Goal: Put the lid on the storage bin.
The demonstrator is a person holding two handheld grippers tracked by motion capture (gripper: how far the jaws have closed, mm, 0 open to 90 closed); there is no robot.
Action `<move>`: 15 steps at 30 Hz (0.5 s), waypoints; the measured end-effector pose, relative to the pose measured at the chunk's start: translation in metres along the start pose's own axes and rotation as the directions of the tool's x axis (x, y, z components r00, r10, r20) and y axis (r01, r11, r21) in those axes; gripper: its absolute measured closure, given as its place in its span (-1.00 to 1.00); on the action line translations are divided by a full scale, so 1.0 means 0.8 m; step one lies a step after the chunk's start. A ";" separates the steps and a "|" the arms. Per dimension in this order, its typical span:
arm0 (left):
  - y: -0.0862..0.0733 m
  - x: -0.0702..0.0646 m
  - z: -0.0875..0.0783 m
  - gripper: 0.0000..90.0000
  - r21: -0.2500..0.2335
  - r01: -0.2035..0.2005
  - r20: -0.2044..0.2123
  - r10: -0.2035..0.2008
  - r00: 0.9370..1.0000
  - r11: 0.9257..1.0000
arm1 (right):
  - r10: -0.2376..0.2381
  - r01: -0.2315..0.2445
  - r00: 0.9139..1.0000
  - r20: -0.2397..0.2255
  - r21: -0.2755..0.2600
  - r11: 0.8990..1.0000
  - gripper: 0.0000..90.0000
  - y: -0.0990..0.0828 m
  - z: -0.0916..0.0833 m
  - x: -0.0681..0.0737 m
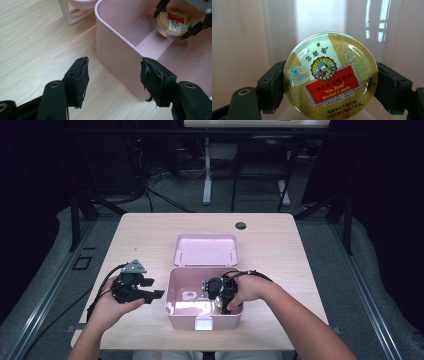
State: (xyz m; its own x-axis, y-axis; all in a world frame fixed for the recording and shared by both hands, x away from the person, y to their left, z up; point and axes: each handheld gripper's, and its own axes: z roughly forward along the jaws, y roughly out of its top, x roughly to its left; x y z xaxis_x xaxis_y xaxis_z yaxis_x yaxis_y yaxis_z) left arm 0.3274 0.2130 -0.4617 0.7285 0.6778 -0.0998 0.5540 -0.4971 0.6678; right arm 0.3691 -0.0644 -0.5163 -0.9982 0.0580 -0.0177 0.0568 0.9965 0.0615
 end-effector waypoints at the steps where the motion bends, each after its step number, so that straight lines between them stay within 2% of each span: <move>1: 0.000 0.000 0.000 -0.13 0.001 0.000 -0.001 0.000 1.000 1.000 | 0.003 -0.003 1.000 0.000 0.000 1.000 -0.56 0.000 0.000 0.000; 5: 0.000 0.000 0.000 -0.13 -0.001 0.001 0.000 -0.001 1.000 1.000 | 0.012 -0.012 1.000 0.006 -0.012 1.000 -0.57 0.000 0.000 -0.001; 8: 0.000 0.000 0.000 -0.13 -0.001 0.000 0.000 0.000 1.000 1.000 | 0.018 -0.018 1.000 0.005 -0.014 1.000 -0.66 0.000 0.000 -0.001; 15: 0.000 0.000 0.000 -0.13 0.000 0.001 0.001 -0.001 1.000 1.000 | 0.033 -0.032 0.999 0.011 -0.028 0.999 -0.66 0.000 -0.008 0.000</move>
State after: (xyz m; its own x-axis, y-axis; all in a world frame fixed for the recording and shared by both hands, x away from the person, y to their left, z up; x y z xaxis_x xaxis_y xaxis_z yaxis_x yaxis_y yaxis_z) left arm 0.3274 0.2128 -0.4620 0.7284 0.6775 -0.1016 0.5549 -0.4965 0.6675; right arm 0.3691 -0.0651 -0.5102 -0.9955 0.0913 -0.0267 0.0886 0.9920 0.0899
